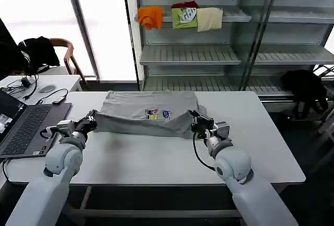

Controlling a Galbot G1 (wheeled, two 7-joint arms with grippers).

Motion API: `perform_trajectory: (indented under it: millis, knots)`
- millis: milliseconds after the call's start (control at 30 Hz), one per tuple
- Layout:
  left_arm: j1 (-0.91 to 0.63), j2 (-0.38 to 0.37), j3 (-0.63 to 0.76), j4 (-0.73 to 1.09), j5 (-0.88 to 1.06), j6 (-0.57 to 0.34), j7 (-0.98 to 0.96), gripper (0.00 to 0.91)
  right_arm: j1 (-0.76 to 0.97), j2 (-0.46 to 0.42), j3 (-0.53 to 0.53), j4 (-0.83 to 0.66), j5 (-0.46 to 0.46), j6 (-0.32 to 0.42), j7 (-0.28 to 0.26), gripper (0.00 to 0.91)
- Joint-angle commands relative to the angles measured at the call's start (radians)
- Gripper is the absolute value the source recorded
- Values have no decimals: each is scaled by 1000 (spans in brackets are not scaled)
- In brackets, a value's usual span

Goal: Fold and organize the clothes.

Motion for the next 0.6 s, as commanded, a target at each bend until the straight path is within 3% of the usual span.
perform_trajectory:
  millis: [33,600]
  knots:
    - [-78,-15,32,81,19,1,-13,10,81,9,-26,-140,-22,33,-27,0]
    - [-119,-38,62,164,67,0,10,20,139,60,-42,-288,-100,104,-45,0]
